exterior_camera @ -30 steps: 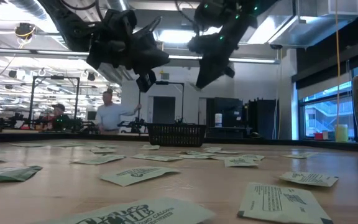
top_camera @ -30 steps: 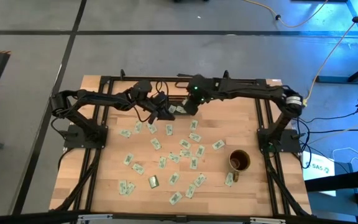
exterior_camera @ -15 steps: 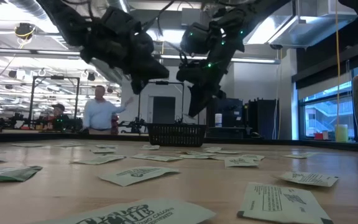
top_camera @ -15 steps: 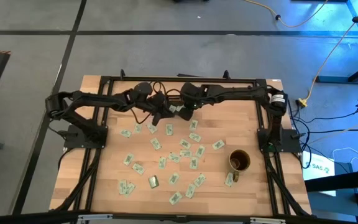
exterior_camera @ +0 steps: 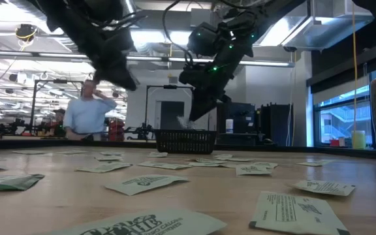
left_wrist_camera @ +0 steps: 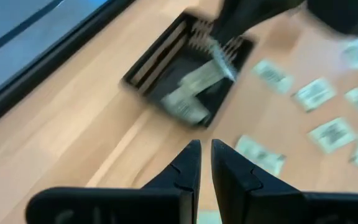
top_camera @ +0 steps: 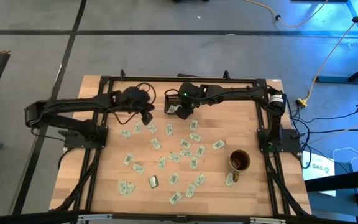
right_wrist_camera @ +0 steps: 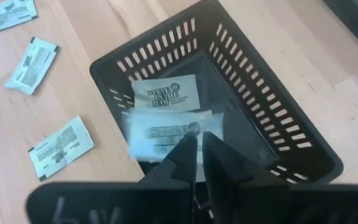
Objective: Pick and place Stevia / Truvia into bins
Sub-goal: Put the white stevia packet into the black bin
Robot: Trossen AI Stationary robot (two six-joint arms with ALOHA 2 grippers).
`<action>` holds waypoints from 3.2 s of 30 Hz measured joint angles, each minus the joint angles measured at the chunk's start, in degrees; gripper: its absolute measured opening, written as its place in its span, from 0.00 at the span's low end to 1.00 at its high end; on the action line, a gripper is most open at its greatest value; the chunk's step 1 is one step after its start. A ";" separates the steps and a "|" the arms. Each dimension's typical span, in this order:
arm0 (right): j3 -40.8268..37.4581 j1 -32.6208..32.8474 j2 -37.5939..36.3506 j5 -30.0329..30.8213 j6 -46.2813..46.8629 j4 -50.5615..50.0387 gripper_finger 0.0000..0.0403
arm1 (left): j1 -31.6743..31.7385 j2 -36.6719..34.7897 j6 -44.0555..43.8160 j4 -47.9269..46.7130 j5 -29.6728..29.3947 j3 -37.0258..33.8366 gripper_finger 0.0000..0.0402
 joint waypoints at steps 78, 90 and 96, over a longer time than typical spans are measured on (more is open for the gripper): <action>0.00 -1.34 -9.60 -0.01 -3.02 -8.32 0.15 | -9.46 4.95 -22.42 -32.79 2.31 -2.48 0.24; 0.00 -1.34 -9.60 -0.01 -2.99 -8.31 0.15 | -11.44 15.81 -22.72 -30.79 2.30 -2.49 0.22; 0.00 -1.34 -9.60 -0.01 -2.99 -8.31 0.15 | -11.44 20.55 -20.07 -28.64 2.37 -2.32 0.21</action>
